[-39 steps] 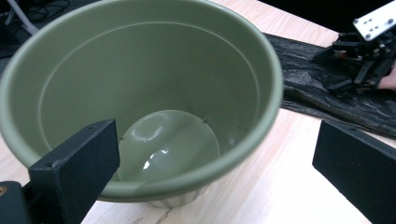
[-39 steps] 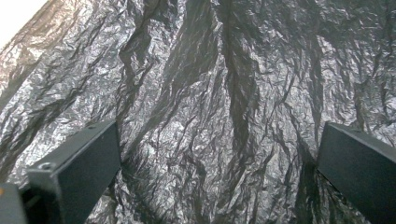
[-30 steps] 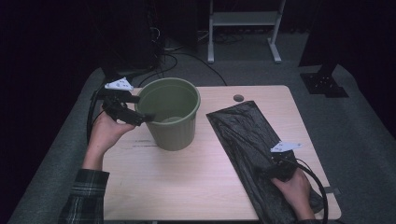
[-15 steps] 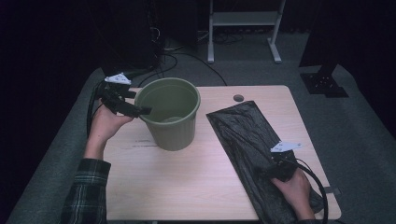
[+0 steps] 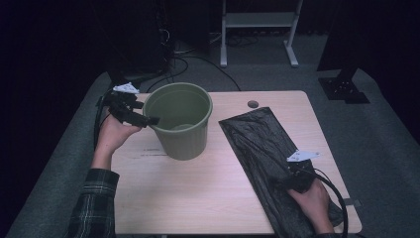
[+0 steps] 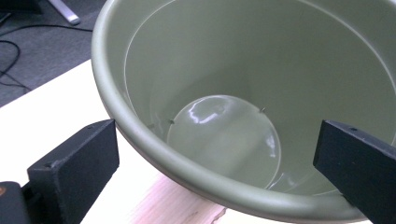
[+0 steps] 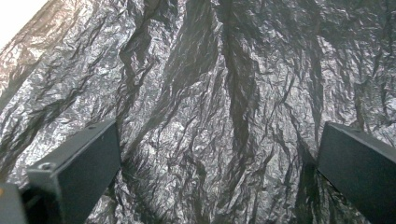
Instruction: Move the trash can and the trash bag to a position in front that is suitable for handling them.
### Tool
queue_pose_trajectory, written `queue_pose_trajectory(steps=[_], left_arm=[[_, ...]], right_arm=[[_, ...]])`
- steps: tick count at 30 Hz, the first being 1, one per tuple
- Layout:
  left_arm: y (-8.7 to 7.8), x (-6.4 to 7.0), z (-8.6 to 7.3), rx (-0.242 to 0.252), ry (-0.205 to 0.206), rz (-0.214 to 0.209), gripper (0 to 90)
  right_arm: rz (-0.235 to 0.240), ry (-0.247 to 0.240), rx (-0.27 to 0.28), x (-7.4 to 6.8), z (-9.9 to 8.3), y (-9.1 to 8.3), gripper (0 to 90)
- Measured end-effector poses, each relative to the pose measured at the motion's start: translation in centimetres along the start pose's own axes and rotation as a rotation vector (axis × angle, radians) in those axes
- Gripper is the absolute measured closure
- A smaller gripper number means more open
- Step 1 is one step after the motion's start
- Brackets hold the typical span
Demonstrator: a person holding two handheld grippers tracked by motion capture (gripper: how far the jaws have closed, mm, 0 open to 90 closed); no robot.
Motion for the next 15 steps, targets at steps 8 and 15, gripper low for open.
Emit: queue_pose_trajectory(steps=[8,15], left_arm=[[0.2,0.4,-0.1,0.005,-0.008,-0.026,0.0],[0.5,1.3,-0.1,-0.006,0.014,-0.053,0.0]], right_arm=[[0.000,0.000,0.000,0.0,0.0,0.0,0.0],[0.001,0.001,0.000,0.0,0.0,0.0,0.0]])
Point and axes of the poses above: each handheld gripper's, and its own axes: y roughly forward along the jaws, z roughly out of its top, x roughly to its right, the point moved 2 cm from there along y, roughly forward along the jaws, and after that the axes turned 11 degrees about x, right-handed, at the moved point
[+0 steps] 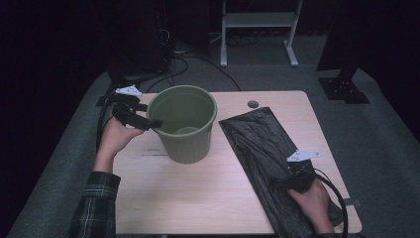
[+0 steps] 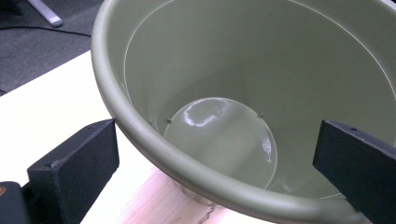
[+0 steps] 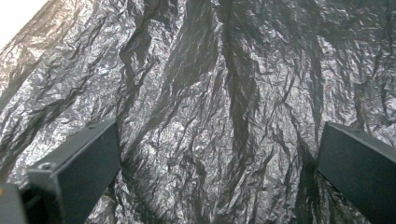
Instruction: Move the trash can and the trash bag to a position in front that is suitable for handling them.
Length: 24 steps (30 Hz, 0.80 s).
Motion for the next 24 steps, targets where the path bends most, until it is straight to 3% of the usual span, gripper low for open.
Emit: queue_pose_trajectory(steps=[17,24], left_arm=[[1.6,5.2,0.1,-0.029,0.065,-0.117,0.0],[2.1,6.8,0.0,-0.033,0.092,-0.136,0.0]], right_arm=[[0.000,-0.001,0.000,0.0,0.0,0.0,0.0],[0.000,-0.001,0.000,0.0,0.0,0.0,0.0]])
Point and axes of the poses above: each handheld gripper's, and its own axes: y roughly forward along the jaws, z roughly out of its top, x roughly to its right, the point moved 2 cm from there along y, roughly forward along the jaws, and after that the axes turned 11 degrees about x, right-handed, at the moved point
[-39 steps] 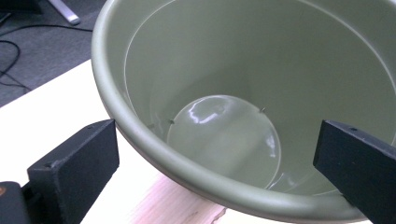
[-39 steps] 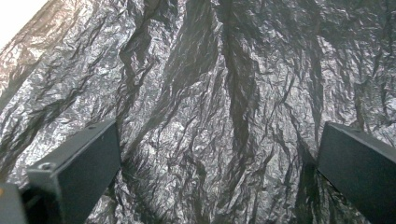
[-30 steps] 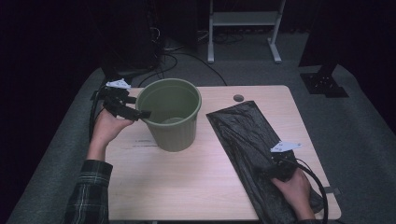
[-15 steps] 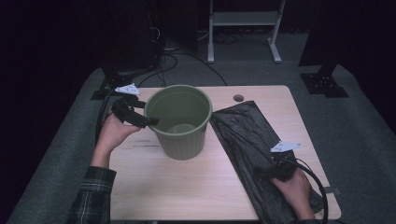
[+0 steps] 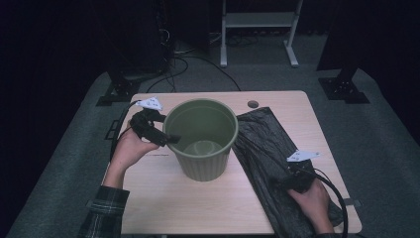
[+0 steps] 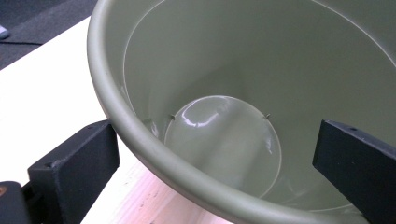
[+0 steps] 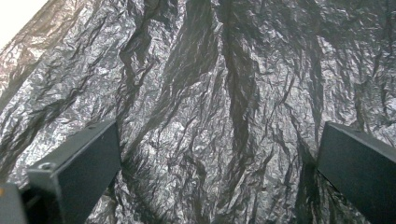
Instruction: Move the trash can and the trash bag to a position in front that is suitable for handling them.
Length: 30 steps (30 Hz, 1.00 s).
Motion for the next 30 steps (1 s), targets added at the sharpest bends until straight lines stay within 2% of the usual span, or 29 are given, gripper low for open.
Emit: queue_pose_trajectory(steps=[3,10,18,19,30], left_arm=[[0.5,1.0,0.0,0.009,0.008,-0.019,0.0],[1.2,2.3,0.0,0.015,0.016,-0.052,0.0],[2.1,4.1,0.3,0.006,0.051,-0.099,0.0],[2.3,4.5,0.3,0.011,0.056,-0.115,0.0],[2.8,6.1,-0.1,0.020,0.056,-0.164,0.0]], right_arm=[[0.000,0.000,0.000,0.0,0.0,0.0,0.0],[0.000,0.000,0.000,0.0,0.0,0.0,0.0],[0.000,0.000,0.000,0.0,0.0,0.0,0.0],[0.000,0.000,0.000,0.0,0.0,0.0,0.0],[0.000,0.000,0.000,0.0,0.0,0.0,0.0]])
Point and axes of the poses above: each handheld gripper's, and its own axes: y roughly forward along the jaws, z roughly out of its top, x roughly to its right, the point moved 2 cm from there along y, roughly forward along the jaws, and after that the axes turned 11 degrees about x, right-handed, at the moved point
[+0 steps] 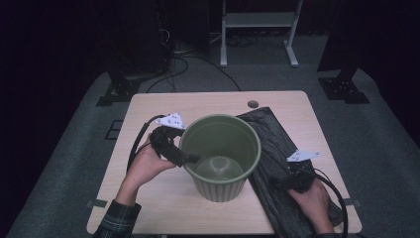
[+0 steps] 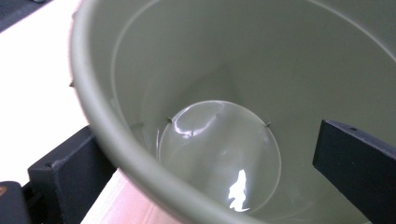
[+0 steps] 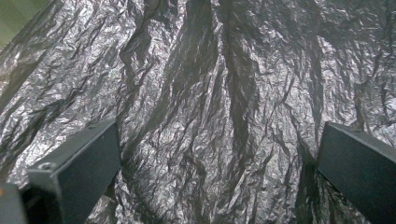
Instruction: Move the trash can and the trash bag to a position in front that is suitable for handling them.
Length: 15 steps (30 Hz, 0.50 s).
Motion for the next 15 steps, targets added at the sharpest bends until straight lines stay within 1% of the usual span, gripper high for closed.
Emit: queue_pose_trajectory(steps=[1,5,7,12,13,14,15], left_arm=[[0.03,0.19,-0.04,0.006,0.002,-0.002,0.0],[0.06,0.56,-0.06,0.006,0.002,-0.003,0.0],[0.14,0.88,-0.06,0.005,0.007,-0.011,0.0],[0.24,1.06,-0.06,0.011,0.007,-0.015,0.0],[0.17,0.94,-0.09,0.015,0.005,-0.004,0.0],[0.17,0.94,-0.09,0.015,0.005,-0.004,0.0],[0.04,0.70,-0.08,0.023,-0.002,0.009,0.0]], right_arm=[[0.000,0.000,0.000,0.00,0.00,0.00,0.0],[0.000,0.000,0.000,0.00,0.00,0.00,0.0],[0.000,0.000,0.000,0.00,0.00,0.00,0.0],[0.000,0.000,0.000,0.00,0.00,0.00,0.0],[0.000,0.000,0.000,0.00,0.00,0.00,0.0],[0.000,0.000,0.000,0.00,0.00,0.00,0.0],[0.000,0.000,0.000,0.00,0.00,0.00,0.0]])
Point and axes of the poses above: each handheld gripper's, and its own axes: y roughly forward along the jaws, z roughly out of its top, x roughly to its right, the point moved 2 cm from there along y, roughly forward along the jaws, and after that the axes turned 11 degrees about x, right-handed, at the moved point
